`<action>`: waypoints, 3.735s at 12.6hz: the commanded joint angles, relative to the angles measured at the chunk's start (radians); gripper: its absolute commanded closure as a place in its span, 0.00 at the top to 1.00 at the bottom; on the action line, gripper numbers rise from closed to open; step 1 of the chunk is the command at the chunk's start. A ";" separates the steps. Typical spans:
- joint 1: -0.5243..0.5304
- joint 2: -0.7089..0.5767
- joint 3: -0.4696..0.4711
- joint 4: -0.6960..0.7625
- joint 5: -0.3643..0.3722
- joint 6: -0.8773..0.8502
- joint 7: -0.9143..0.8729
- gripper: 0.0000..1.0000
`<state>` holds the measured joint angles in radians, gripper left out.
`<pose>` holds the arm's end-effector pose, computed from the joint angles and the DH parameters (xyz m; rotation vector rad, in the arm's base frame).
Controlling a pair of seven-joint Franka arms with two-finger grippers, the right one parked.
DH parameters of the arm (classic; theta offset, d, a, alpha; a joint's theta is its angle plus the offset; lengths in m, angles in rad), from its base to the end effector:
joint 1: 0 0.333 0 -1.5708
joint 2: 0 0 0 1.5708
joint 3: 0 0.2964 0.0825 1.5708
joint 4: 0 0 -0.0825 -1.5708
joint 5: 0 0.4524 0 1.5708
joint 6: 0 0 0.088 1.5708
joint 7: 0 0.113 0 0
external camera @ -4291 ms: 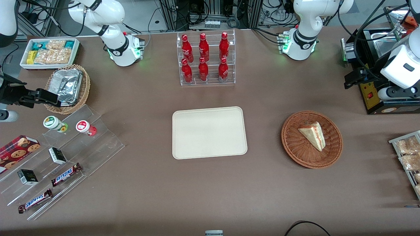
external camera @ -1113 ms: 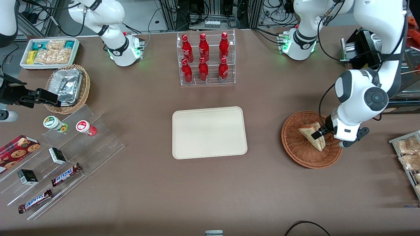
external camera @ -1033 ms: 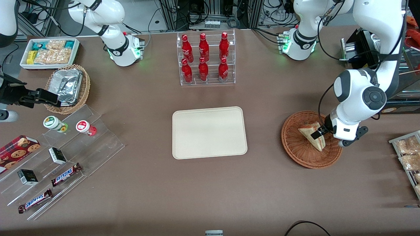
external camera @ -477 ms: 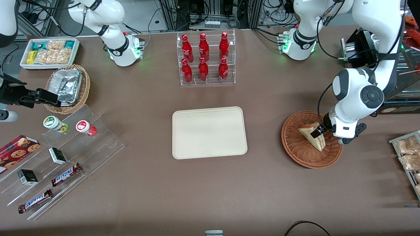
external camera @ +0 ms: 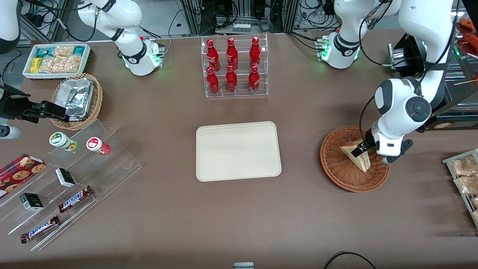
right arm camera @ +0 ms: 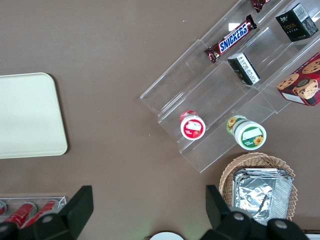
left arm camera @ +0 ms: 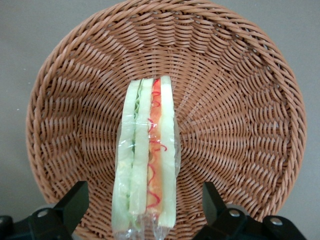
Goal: Place sandwich from basket to tray
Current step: 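Lift the sandwich and carry it with the left gripper over the cream tray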
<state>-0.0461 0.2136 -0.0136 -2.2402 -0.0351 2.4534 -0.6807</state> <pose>0.5813 -0.0351 0.1950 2.9558 0.9934 -0.0148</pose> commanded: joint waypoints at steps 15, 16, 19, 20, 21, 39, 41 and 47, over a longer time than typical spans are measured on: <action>-0.009 -0.034 -0.002 0.031 -0.009 -0.091 0.013 0.00; -0.014 -0.036 -0.003 0.059 -0.005 -0.131 0.021 0.00; -0.027 -0.036 -0.019 0.138 -0.002 -0.247 0.096 0.00; -0.040 -0.033 -0.028 0.143 -0.002 -0.248 0.096 0.00; -0.058 -0.027 -0.038 0.160 -0.002 -0.252 0.098 0.00; -0.601 0.410 -0.043 0.763 0.021 -0.418 -0.098 0.00; -0.633 0.466 -0.043 0.826 0.044 -0.447 -0.138 0.00; -0.682 0.607 -0.048 1.019 0.043 -0.550 -0.210 0.00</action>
<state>-0.7064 0.7701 -0.0716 -1.3057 -0.0001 1.9440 -0.8509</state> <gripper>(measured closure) 0.819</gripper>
